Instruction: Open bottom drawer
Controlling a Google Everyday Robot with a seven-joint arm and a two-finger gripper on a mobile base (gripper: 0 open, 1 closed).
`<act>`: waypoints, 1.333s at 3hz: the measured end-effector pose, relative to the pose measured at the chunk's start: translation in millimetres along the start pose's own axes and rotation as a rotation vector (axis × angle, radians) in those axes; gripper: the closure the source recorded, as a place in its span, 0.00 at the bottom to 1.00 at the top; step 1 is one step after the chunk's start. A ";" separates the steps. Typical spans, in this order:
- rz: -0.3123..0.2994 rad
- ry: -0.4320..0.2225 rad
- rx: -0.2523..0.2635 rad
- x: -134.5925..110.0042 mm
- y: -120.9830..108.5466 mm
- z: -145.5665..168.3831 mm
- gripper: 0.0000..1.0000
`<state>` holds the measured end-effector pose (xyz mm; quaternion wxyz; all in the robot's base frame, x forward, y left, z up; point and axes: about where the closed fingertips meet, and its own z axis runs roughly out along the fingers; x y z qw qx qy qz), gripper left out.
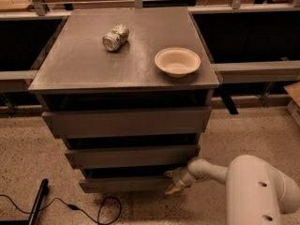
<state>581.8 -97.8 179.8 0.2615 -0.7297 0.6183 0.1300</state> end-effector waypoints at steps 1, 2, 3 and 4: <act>0.010 -0.057 -0.099 -19.1 26.2 -18.7 0.41; 0.027 -0.097 -0.152 -35.5 56.9 -28.8 0.41; 0.066 -0.111 -0.184 -42.1 87.1 -34.5 0.42; 0.078 -0.097 -0.185 -49.8 105.6 -41.9 0.38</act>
Offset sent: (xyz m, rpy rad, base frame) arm -0.1050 0.0107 0.0456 0.1019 0.2145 0.0996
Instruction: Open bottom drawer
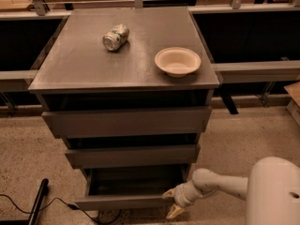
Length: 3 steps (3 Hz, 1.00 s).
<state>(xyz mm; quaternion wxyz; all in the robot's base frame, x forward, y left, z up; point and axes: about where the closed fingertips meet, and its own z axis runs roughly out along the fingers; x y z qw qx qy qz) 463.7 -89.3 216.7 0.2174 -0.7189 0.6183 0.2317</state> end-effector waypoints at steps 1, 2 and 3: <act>-0.017 0.011 0.020 -8.0 1.1 -9.3 0.38; -0.058 0.026 0.057 -23.7 -4.7 -26.2 0.38; -0.104 0.042 0.081 -36.2 -17.9 -34.2 0.39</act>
Offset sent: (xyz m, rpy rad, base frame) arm 0.0138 0.0041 0.0697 -0.0297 -0.1627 0.0223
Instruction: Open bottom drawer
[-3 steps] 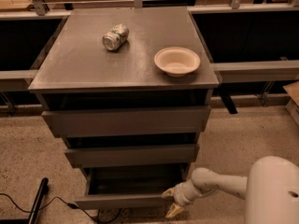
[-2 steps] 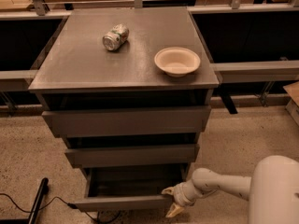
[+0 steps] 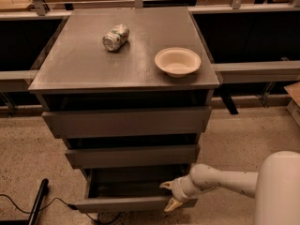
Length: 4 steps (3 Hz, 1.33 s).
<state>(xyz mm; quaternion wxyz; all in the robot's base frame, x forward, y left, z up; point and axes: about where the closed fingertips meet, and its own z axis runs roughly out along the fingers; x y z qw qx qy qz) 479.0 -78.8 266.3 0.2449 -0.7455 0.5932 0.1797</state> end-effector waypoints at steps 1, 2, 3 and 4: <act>-0.049 -0.002 0.007 -5.7 -18.8 9.4 0.40; -0.080 0.022 0.027 -1.1 -40.3 20.1 0.51; -0.095 0.037 0.045 4.5 -57.0 29.7 0.66; -0.082 0.053 0.066 16.0 -63.6 38.0 0.84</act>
Offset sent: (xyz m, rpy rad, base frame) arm 0.0708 0.0244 -0.0168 -0.0455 -0.1268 0.0533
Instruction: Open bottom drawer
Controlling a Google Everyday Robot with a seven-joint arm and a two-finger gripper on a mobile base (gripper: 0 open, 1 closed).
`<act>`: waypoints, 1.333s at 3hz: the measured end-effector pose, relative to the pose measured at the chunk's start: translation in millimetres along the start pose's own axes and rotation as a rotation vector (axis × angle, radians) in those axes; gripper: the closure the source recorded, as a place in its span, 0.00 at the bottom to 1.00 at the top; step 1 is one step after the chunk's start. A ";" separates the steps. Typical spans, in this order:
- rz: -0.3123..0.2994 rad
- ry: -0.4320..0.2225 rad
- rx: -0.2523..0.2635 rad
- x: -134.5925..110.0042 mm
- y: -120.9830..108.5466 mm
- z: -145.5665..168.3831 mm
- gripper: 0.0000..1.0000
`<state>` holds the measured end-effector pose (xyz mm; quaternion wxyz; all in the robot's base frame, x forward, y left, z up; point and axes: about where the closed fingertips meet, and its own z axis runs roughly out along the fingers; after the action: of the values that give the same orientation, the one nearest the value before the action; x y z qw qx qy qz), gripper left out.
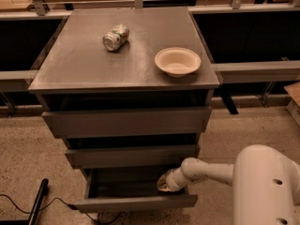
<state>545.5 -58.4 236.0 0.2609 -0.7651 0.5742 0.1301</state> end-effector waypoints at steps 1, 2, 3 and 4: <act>0.017 0.009 0.010 9.1 0.2 8.4 0.91; 0.052 0.009 -0.010 20.2 6.6 21.3 0.91; 0.097 -0.009 -0.052 29.6 15.8 34.7 0.90; 0.146 -0.038 -0.093 34.5 30.8 40.3 0.90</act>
Offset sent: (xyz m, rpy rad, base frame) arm 0.0031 -0.0142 -0.0514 -0.0130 0.0810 -0.0695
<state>530.9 -70.5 177.6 0.2254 -0.7299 0.6168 0.1898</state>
